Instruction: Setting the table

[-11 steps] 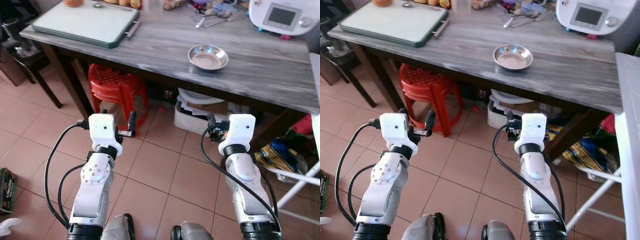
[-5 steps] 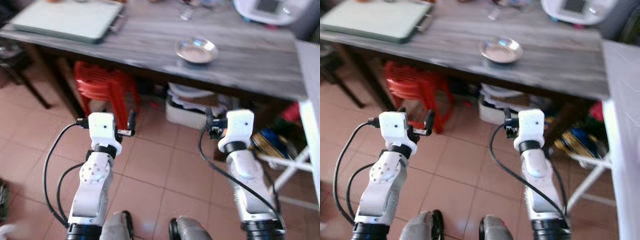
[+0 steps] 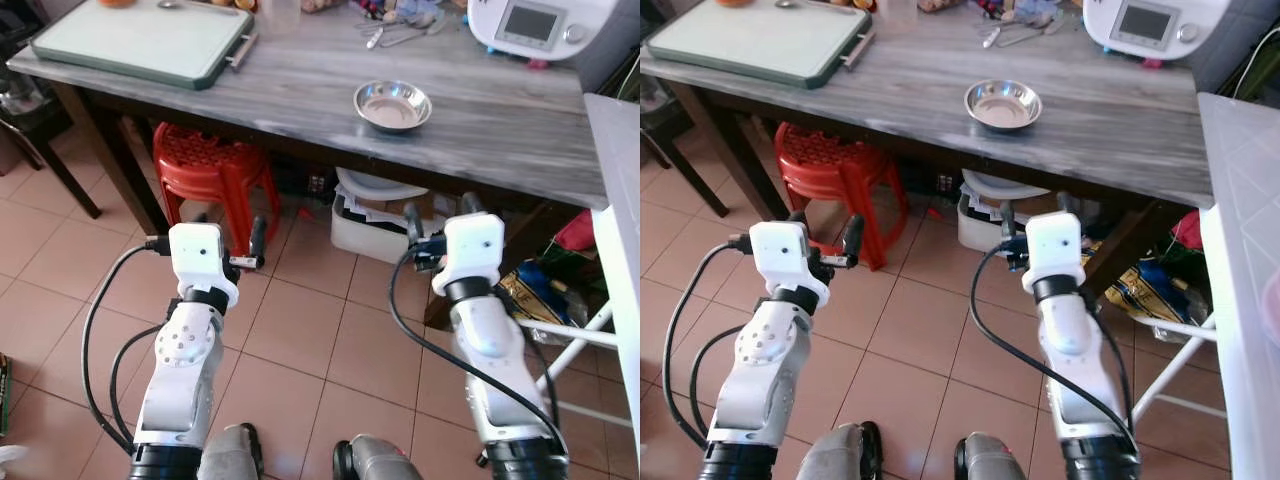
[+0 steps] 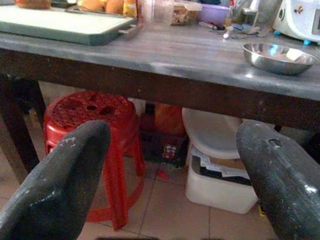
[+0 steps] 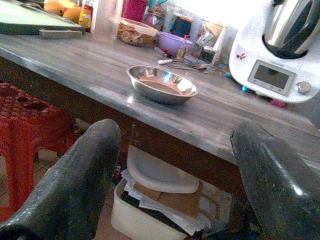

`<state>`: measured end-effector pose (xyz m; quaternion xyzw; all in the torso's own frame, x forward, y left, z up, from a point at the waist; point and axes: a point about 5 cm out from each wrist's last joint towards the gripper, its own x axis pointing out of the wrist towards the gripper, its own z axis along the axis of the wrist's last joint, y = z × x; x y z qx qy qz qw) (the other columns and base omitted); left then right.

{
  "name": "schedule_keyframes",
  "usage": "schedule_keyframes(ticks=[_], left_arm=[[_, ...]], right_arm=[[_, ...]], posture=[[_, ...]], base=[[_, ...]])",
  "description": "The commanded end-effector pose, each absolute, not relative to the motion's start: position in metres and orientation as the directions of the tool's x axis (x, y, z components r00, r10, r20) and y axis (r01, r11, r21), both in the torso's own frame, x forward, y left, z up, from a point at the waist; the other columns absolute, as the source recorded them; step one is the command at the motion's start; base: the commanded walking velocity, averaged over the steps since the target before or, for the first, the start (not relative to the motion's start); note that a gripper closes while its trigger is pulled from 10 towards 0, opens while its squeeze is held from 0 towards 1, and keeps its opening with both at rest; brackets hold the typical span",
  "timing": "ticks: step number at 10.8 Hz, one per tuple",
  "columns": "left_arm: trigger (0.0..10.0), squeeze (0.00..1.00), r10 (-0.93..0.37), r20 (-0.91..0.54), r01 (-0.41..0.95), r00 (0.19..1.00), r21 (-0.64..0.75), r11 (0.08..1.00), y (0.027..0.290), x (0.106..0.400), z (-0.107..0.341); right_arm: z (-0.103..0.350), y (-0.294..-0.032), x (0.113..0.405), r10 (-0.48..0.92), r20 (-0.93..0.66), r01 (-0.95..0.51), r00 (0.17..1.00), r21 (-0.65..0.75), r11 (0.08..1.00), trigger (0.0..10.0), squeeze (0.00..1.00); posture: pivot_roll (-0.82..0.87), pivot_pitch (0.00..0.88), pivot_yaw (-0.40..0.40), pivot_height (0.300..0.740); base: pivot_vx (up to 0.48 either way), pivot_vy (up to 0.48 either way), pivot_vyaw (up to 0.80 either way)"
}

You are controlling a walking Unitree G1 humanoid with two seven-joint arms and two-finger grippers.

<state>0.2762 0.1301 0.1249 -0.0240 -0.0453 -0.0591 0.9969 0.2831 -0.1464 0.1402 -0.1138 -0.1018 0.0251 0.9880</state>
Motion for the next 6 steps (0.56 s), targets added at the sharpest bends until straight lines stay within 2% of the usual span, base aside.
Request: schedule_keyframes(ticks=[1,2,4,6], left_arm=[[10.0,0.0,-0.141,0.11,0.147,0.984,-0.045,0.988,0.1222,0.2793,0.1278],[10.0,0.0,-0.143,0.119,0.149,0.983,-0.046,0.988,0.1214,0.281,0.1302],[10.0,0.0,-0.149,0.123,0.155,0.981,-0.046,0.987,0.1223,0.2808,0.1299],[10.0,0.0,-0.151,0.125,0.159,0.981,-0.049,0.986,0.122,0.2808,0.1303]], right_arm=[[0.1452,-0.1455,0.2866,0.076,0.219,-0.024,0.973,-0.231,0.973,10.0,0.0],[0.1453,-0.1466,0.288,0.068,0.217,-0.019,0.974,-0.22,0.975,10.0,0.0],[0.1427,-0.1494,0.2867,0.062,0.218,-0.012,0.974,-0.223,0.975,10.0,0.0],[0.1439,-0.1471,0.2846,0.08,0.234,-0.019,0.969,-0.252,0.967,10.0,0.0]], posture=[[-0.06,0.07,-0.028,0.74],[-0.06,0.072,-0.026,0.74],[-0.07,0.085,-0.021,0.74],[-0.07,0.092,-0.018,0.74]], base=[[0.0,-0.405,0.0],[0.0,-0.409,0.0],[0.0,-0.444,-0.8],[0.0,-0.439,0.0]])
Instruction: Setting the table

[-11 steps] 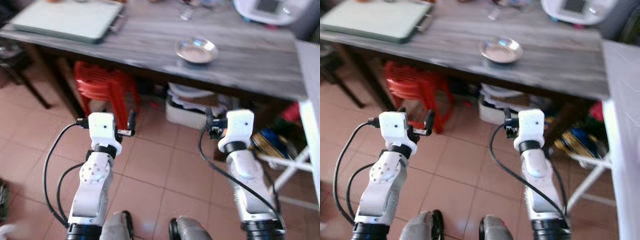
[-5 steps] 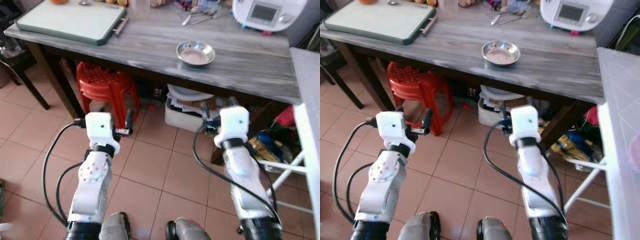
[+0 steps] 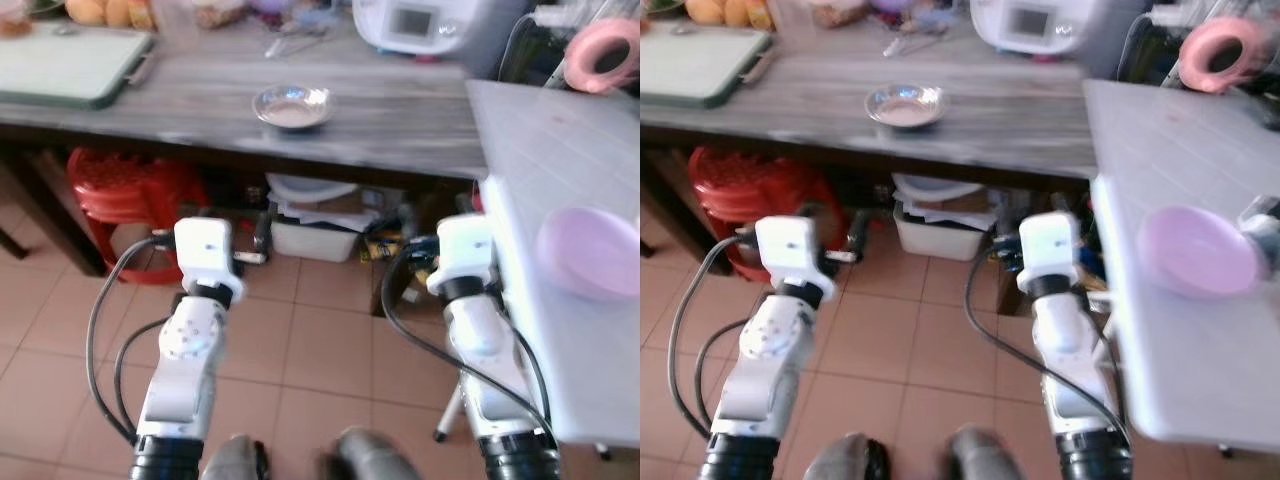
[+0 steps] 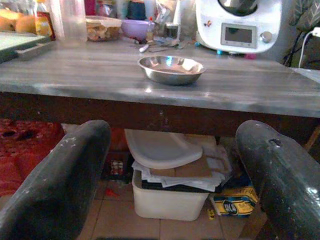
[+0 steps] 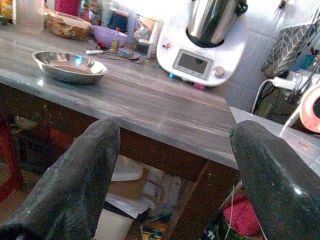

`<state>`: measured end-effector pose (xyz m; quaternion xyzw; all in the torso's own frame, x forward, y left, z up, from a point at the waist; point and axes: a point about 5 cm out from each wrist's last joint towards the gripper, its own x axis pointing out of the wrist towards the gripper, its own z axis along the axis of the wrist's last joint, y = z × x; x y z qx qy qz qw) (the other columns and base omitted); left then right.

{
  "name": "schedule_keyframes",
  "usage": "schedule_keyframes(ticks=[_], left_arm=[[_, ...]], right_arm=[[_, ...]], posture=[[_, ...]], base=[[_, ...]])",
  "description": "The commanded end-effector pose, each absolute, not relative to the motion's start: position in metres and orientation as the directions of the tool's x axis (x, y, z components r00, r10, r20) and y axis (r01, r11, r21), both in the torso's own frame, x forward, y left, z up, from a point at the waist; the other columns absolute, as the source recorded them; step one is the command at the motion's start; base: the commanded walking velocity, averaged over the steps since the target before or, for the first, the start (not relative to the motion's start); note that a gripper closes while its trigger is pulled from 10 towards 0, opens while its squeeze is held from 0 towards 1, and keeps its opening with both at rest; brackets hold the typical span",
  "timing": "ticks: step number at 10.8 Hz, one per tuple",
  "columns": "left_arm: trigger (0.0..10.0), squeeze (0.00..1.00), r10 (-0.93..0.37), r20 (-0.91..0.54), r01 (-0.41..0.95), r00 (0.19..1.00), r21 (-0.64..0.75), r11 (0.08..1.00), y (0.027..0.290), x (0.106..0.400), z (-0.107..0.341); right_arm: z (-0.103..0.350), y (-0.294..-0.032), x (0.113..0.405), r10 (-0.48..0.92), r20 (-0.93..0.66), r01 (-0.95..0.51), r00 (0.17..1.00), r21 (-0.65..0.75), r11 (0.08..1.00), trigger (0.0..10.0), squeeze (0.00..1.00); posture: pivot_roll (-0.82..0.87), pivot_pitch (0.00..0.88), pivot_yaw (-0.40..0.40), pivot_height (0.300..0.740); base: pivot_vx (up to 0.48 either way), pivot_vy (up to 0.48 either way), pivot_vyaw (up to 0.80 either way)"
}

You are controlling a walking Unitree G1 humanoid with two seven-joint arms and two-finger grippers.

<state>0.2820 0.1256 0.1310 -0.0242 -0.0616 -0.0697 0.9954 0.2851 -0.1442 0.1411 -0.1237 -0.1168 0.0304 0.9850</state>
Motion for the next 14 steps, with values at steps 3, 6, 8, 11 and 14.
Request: schedule_keyframes(ticks=[3,6,8,11,14], left_arm=[[10.0,0.0,-0.133,0.136,0.141,0.982,-0.049,0.989,0.125,0.282,0.132],[10.0,0.0,-0.131,0.145,0.14,0.981,-0.058,0.988,0.125,0.283,0.134],[10.0,0.0,-0.124,0.153,0.135,0.98,-0.065,0.989,0.126,0.284,0.136],[10.0,0.0,-0.112,0.161,0.126,0.981,-0.083,0.989,0.125,0.285,0.138],[10.0,0.0,-0.087,0.169,0.104,0.982,-0.094,0.99,0.129,0.288,0.14]], right_arm=[[0.159,-0.141,0.287,0.14,0.309,-0.031,0.941,-0.333,0.942,10.0,0.0],[0.164,-0.138,0.286,0.162,0.336,-0.028,0.928,-0.37,0.929,10.0,0.0],[0.172,-0.138,0.286,0.171,0.376,-0.009,0.911,-0.396,0.918,10.0,0.0],[0.175,-0.137,0.287,0.194,0.388,-0.011,0.901,-0.426,0.904,10.0,0.0],[0.18,-0.131,0.289,0.244,0.402,-0.044,0.883,-0.446,0.894,10.0,0.0]], posture=[[-0.07,0.098,-0.027,0.74],[-0.07,0.094,-0.031,0.74],[-0.08,0.093,-0.036,0.74],[-0.08,0.092,-0.043,0.74],[-0.08,0.098,-0.043,0.74]], base=[[0.0,-0.244,0.0],[0.0,-0.301,0.0],[0.0,-0.452,0.0],[0.0,-0.29,0.0],[0.0,0.0,0.0]])
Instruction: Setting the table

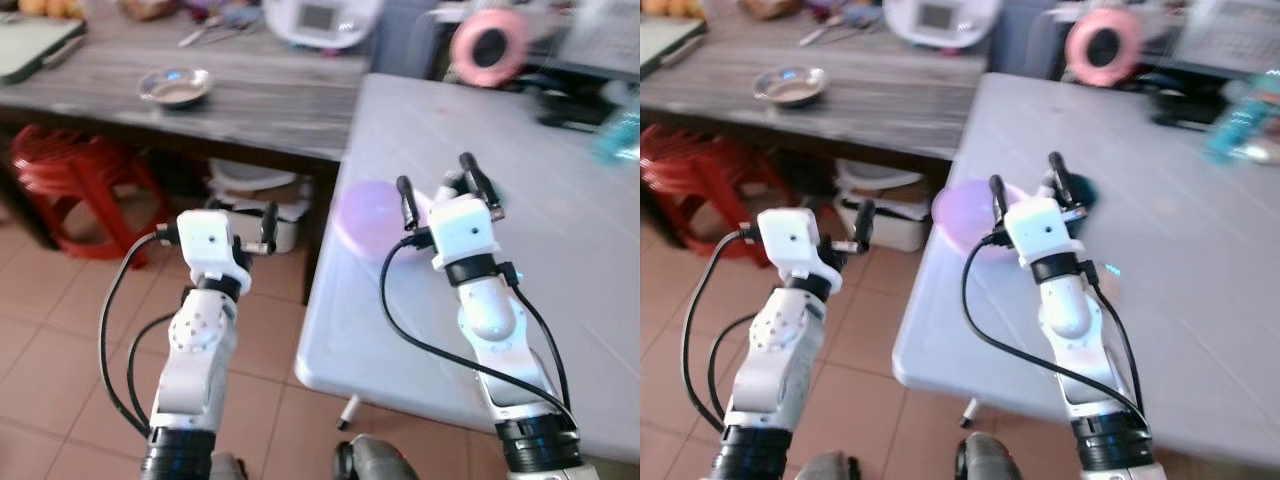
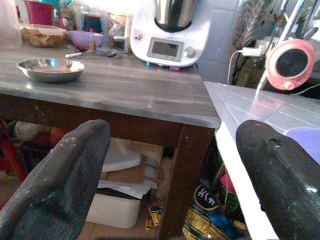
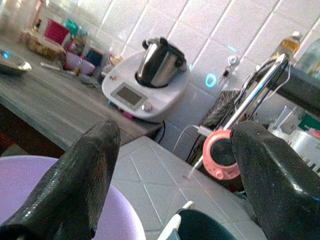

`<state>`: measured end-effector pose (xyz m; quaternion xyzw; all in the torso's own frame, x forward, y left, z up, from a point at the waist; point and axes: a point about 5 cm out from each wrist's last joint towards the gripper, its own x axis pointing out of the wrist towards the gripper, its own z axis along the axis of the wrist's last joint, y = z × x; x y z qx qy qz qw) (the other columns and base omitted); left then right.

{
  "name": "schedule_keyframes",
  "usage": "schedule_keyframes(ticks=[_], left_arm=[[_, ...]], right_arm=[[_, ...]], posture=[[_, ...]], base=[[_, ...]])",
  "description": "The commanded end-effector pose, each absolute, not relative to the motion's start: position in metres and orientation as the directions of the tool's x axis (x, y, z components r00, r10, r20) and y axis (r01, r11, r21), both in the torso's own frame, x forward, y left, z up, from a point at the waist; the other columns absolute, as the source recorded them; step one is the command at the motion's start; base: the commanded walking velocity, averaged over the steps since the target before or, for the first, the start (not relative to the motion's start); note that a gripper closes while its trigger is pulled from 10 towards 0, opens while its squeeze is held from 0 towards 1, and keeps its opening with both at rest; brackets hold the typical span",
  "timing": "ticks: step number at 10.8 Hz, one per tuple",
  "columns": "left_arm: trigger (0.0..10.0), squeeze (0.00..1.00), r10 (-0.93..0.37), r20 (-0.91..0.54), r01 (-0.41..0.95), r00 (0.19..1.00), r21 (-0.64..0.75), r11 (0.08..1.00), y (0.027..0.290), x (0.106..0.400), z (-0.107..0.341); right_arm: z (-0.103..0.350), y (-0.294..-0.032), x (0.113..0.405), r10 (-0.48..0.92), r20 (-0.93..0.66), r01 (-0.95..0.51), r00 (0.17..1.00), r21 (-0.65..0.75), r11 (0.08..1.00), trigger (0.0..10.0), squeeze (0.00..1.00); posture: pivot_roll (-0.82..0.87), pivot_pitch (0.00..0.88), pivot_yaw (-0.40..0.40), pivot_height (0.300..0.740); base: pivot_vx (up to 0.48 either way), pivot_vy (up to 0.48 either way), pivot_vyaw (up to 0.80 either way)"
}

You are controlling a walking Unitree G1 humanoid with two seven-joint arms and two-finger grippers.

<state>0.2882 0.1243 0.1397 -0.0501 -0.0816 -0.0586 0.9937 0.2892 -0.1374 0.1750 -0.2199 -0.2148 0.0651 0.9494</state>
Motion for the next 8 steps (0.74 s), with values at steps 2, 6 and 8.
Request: schedule_keyframes(ticks=[2,6,8], left_arm=[[10.0,0.0,-0.087,0.171,0.102,0.981,-0.086,0.991,0.131,0.288,0.14],[10.0,0.0,-0.166,0.131,0.175,0.977,-0.056,0.983,0.127,0.288,0.135],[10.0,0.0,-0.194,0.113,0.202,0.975,-0.067,0.977,0.123,0.288,0.131]], right_arm=[[0.183,-0.121,0.292,0.316,0.39,-0.134,0.865,-0.428,0.894,10.0,0.0],[0.15,-0.118,0.283,0.381,0.182,-0.307,0.907,-0.337,0.89,10.0,1.0],[0.142,-0.122,0.283,0.411,0.108,-0.352,0.905,-0.353,0.867,10.0,1.0]], posture=[[-0.07,0.1,-0.04,0.74],[-0.07,0.103,-0.036,0.74],[-0.08,0.104,-0.036,0.74]], base=[[0.0,0.0,0.0],[0.0,0.0,0.0],[0.0,0.0,0.0]])
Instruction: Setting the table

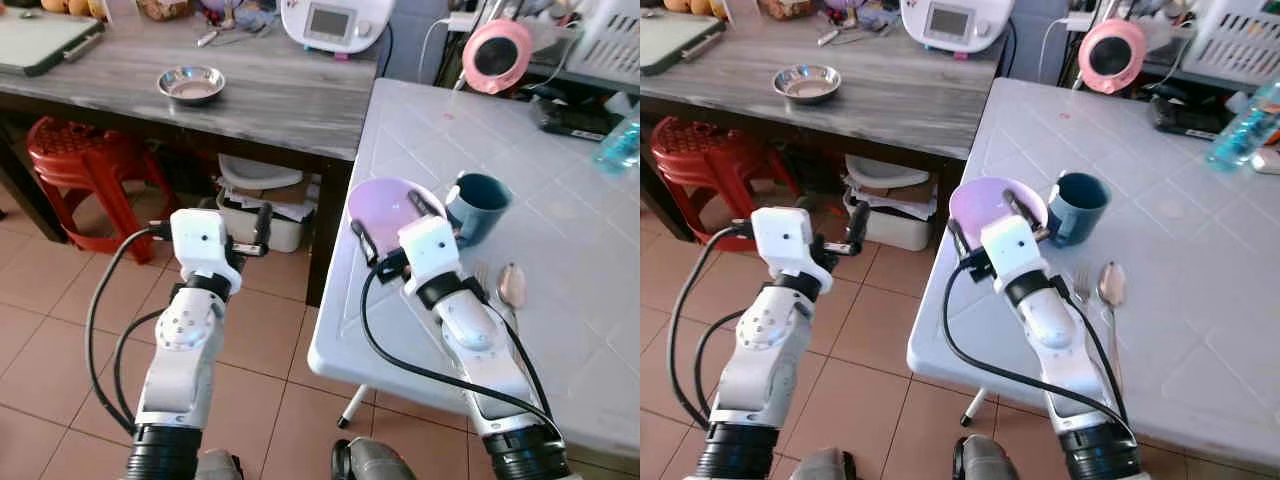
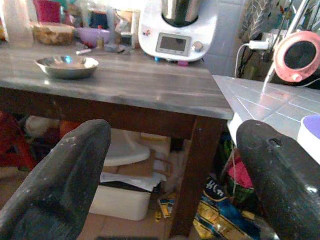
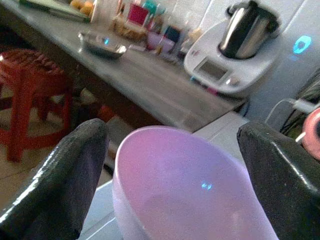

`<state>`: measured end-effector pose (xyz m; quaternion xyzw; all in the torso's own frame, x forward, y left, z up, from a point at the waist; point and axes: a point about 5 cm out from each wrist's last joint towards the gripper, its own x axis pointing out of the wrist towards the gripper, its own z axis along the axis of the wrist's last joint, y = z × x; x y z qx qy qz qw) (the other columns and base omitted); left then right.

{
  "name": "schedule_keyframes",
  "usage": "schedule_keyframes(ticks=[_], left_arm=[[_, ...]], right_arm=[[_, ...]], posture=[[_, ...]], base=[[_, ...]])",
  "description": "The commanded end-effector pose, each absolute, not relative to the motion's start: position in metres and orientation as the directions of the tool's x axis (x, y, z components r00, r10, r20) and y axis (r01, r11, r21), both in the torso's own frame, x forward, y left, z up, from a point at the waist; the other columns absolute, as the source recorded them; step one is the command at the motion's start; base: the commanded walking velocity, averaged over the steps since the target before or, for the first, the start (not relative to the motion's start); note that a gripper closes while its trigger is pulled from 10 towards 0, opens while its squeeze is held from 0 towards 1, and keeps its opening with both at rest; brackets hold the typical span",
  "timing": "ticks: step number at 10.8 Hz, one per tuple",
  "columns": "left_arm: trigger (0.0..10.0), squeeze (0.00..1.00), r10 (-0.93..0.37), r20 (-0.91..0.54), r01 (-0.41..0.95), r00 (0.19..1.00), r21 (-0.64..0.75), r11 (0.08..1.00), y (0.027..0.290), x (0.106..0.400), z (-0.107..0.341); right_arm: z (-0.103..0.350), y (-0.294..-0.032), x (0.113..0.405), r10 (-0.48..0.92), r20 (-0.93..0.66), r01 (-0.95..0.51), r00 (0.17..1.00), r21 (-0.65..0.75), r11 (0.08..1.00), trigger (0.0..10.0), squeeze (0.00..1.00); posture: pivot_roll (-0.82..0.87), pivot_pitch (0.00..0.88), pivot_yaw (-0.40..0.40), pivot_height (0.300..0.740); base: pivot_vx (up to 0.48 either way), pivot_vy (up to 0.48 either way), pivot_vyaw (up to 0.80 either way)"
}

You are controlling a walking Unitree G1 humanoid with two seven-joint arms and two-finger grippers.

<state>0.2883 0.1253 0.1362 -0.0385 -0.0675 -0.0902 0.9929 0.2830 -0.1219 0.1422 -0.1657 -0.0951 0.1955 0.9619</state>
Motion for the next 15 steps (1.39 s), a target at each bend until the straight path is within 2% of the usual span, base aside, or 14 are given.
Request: schedule_keyframes(ticks=[1,2,3,6,7,8,11,15], left_arm=[[10.0,0.0,-0.195,0.111,0.204,0.974,-0.072,0.976,0.122,0.288,0.131],[10.0,0.0,-0.197,0.106,0.206,0.975,-0.084,0.975,0.12,0.288,0.13],[10.0,0.0,-0.2,0.103,0.209,0.974,-0.084,0.974,0.12,0.289,0.13],[10.0,0.0,-0.201,0.094,0.209,0.975,-0.085,0.974,0.119,0.289,0.129],[10.0,0.0,-0.204,0.091,0.212,0.975,-0.088,0.973,0.118,0.288,0.128],[10.0,0.0,-0.209,0.086,0.217,0.974,-0.09,0.972,0.117,0.288,0.128],[10.0,0.0,-0.249,0.03,0.251,0.968,-0.085,0.964,0.112,0.286,0.12],[10.0,0.0,-0.264,0.013,0.264,0.965,-0.085,0.961,0.111,0.286,0.119]], right_arm=[[0.142,-0.122,0.284,0.424,0.094,-0.366,0.901,-0.362,0.857,10.0,1.0],[0.138,-0.122,0.285,0.435,0.035,-0.398,0.9,-0.346,0.85,10.0,0.87],[0.133,-0.119,0.284,0.46,-0.004,-0.431,0.888,-0.359,0.828,10.0,0.02],[0.125,-0.115,0.283,0.502,-0.106,-0.502,0.859,-0.371,0.781,10.0,0.0],[0.122,-0.118,0.283,0.486,-0.134,-0.498,0.864,-0.377,0.781,3.6,0.0],[0.121,-0.122,0.284,0.47,-0.148,-0.488,0.87,-0.389,0.781,0.0,0.0],[0.127,-0.139,0.294,0.414,-0.218,-0.466,0.884,-0.482,0.742,0.0,0.0],[0.118,-0.149,0.294,0.37,-0.336,-0.493,0.866,-0.451,0.744,0.0,0.0]], posture=[[-0.08,0.104,-0.037,0.74],[-0.09,0.106,-0.038,0.74],[-0.09,0.106,-0.04,0.74],[-0.09,0.108,-0.04,0.74],[-0.09,0.108,-0.04,0.74],[-0.09,0.108,-0.04,0.74],[-0.1,0.119,-0.032,0.74],[-0.1,0.125,-0.028,0.74]], base=[[0.0,0.0,0.0],[0.0,0.0,0.0],[0.0,0.0,0.0],[0.0,0.0,0.0],[0.0,0.0,0.0],[0.0,0.0,0.0],[0.0,0.0,0.0],[0.0,0.0,0.0]])
